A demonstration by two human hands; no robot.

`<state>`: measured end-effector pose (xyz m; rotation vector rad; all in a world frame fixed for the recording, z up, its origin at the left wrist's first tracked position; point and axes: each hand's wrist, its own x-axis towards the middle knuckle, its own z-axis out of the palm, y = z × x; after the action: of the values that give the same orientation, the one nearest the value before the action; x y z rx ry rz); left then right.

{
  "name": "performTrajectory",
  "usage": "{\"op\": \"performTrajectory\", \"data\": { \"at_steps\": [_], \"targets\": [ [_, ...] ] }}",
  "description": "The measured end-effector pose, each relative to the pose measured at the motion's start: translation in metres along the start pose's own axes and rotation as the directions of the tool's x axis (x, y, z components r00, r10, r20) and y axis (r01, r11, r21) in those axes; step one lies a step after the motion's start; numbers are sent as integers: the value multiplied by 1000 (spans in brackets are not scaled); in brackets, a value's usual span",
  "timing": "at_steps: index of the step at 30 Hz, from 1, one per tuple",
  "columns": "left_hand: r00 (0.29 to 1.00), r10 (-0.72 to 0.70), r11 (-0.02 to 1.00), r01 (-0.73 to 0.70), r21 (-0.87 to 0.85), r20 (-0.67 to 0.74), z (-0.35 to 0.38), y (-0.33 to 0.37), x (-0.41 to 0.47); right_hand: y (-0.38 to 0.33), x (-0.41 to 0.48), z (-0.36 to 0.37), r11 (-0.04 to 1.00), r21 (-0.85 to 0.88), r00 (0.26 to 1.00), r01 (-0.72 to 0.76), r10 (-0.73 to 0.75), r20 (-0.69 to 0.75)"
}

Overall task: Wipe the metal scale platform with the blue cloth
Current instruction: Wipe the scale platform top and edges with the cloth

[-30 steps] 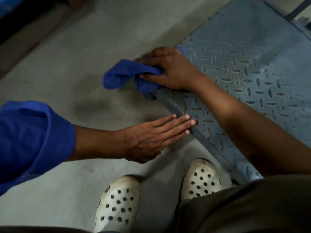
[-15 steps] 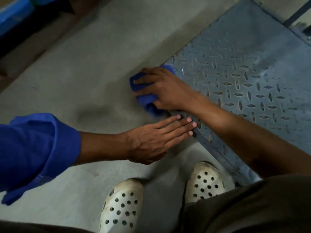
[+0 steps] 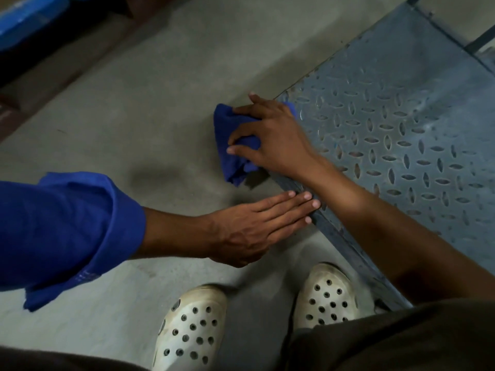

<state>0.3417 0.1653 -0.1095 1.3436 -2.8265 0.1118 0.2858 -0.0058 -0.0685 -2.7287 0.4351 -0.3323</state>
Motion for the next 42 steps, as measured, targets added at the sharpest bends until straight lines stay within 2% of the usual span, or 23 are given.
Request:
{"op": "performTrajectory", "data": {
  "at_steps": [5, 10, 13, 19, 21, 24, 27, 29, 31, 34, 37, 40, 42],
  "targets": [
    [999, 17, 1000, -17, -7, -32, 5, -3, -3, 0, -16, 10, 998, -19, 996, 59, -61, -68],
    [999, 42, 998, -41, 55, -16, 8, -8, 0, 4, 2, 19, 982, -158, 991, 99, -113, -79],
    [998, 62, 996, -60, 72, -17, 6, -17, -1, 3, 21, 18, 976, -198, 995, 88, -97, -36],
    [999, 1, 1000, -1, 6, -38, 11, -27, -5, 4, -14, 13, 979, -122, 986, 166, -162, 38],
    [999, 22, 999, -21, 25, -45, 10, -32, -4, 6, -14, 7, 985, -20, 984, 172, -170, 61],
    [998, 44, 999, -44, 1, -55, 6, -35, 0, 26, 1, -13, 996, 90, 998, -5, 0, 55],
    [996, 38, 998, -41, -49, -75, 4, -37, -1, 75, 2, -45, 963, 34, 961, -268, 270, -67],
    [998, 20, 996, -25, -80, -67, 1, -42, -3, 105, -8, -62, 929, -11, 922, -371, 367, -123],
    [997, -4, 993, -5, -115, -77, -1, -49, -5, 109, -13, -64, 927, -75, 928, -368, 360, -95],
    [995, -33, 988, 19, -155, -92, 0, -58, -5, 74, -13, -42, 946, -286, 981, -154, 180, 67],
    [992, -41, 985, 20, -171, -121, 0, -65, 1, 65, -10, -27, 955, -294, 993, -40, 71, 95],
    [985, -118, 970, 87, -225, -125, -7, -71, 14, 109, -4, -46, 968, -189, 984, -166, 175, 34],
    [955, -275, 927, 234, -292, -106, -13, -74, 31, 149, -1, -67, 934, -155, 947, -321, 321, -30]
  ]
}}
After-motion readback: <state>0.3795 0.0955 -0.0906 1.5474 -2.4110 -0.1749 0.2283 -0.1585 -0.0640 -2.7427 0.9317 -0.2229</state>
